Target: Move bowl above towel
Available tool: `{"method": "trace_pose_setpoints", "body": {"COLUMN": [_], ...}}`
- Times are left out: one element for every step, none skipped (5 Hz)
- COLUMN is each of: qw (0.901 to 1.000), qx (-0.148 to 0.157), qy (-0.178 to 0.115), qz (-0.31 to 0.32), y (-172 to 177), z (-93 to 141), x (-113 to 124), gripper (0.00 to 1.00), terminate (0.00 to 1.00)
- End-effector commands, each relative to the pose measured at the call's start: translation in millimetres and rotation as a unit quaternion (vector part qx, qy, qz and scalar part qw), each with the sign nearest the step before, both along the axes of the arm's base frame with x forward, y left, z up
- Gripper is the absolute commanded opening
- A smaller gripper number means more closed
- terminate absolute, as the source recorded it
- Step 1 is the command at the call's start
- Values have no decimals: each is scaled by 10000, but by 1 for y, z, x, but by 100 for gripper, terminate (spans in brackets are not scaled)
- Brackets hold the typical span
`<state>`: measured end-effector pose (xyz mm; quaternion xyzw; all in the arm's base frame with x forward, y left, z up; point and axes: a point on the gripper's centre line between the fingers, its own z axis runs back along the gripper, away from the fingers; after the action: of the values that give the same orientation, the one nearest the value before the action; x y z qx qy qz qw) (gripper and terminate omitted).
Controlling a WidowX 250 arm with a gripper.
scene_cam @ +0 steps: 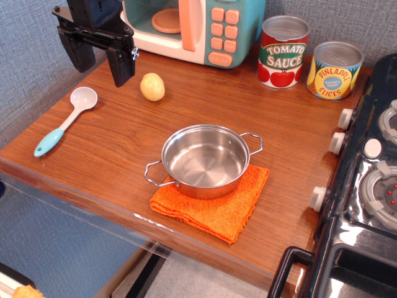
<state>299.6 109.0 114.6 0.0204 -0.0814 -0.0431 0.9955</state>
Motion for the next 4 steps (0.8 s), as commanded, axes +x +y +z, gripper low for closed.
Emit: {"method": "trace_pose_setpoints", "body": {"qw": [10000, 9998, 9995, 9988], "qx": [0, 16, -20, -84], "qy": [0, 174, 315, 471], "qz": [0, -85, -63, -124], "y": [0, -25, -45, -69], "z": [0, -18, -35, -53], "x": [0, 3, 8, 12], "gripper": [100, 100, 100, 100], "terminate": [0, 0, 0, 0]}}
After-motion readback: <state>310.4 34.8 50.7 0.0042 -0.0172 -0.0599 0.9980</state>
